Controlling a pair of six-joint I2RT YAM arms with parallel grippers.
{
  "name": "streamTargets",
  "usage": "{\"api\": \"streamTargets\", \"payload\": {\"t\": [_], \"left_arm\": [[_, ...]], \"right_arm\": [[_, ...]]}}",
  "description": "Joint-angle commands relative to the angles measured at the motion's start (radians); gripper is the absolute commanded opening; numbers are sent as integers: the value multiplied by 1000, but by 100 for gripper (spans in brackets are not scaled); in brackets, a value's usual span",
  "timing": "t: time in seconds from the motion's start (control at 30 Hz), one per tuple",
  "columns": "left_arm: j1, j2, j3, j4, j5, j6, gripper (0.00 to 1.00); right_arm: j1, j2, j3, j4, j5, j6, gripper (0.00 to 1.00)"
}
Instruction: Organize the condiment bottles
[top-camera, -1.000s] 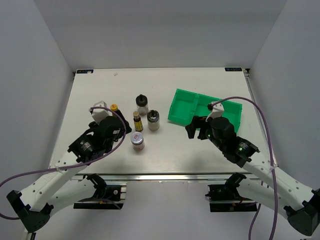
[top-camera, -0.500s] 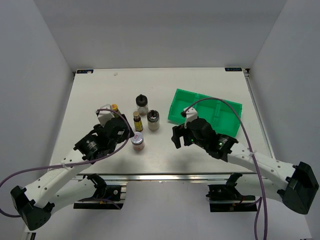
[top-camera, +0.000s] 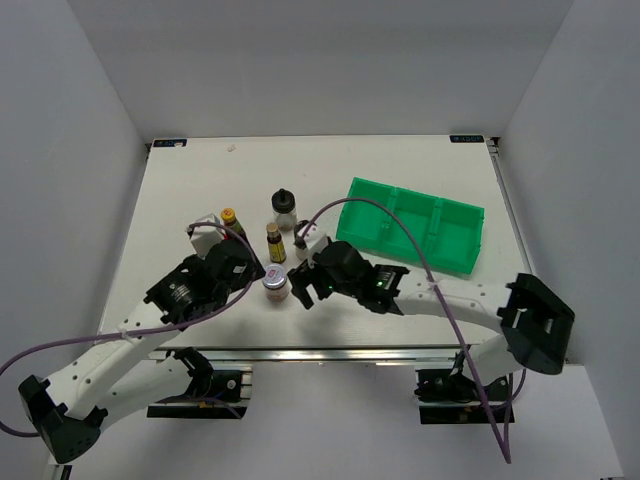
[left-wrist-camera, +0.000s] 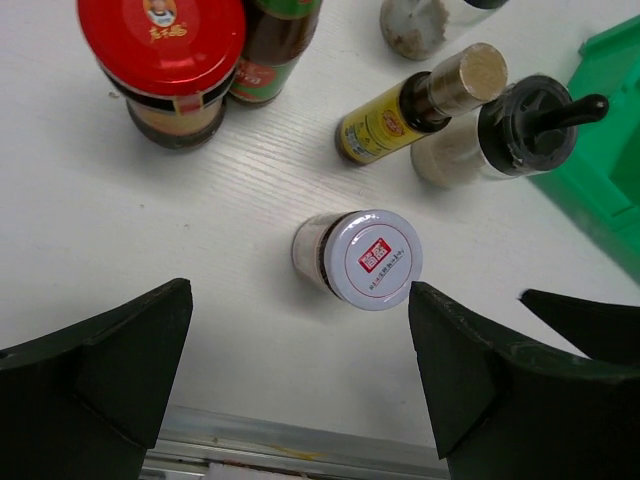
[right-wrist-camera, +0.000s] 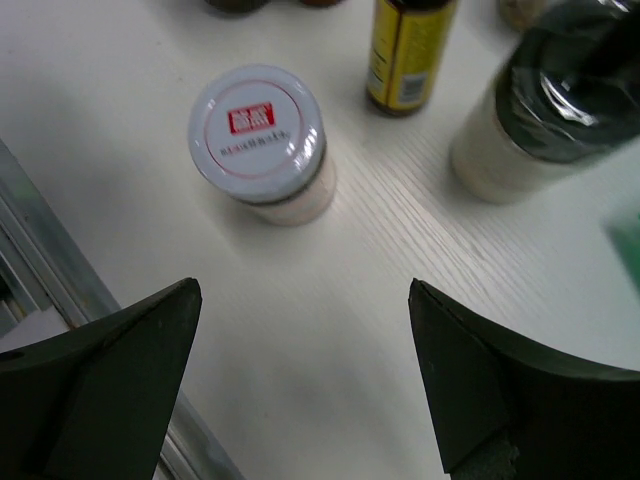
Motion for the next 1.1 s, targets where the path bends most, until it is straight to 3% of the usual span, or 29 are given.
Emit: {"api": "streamTargets", "payload": {"t": [0.0,0.3,0.5,0.63,0.67,0.83,1.07], "left_arm": [[4,-45,27,-71,-55,-74,98],[4,-82,22,-95,-83,-91,98],[4,-84,23,-108,-93,-96,98],[3,-87,23,-108,-103,-97,98],[4,-87,23,-106,-103,-97,98],[3,-85,25,-103,-106,-97,98],[3,-61,17,-69,-97,-77,98]], "right_arm": [[19,83,86,153,-28,-12,89],[41,370,325,107,4,28,89],[42,450,397,50,76,92,88],[50,456,396,35,94,103,72],[56,453,393,38,100,106,63],[72,380,357,37,171,132,35],[69,156,213,-38,353,187,28]]}}
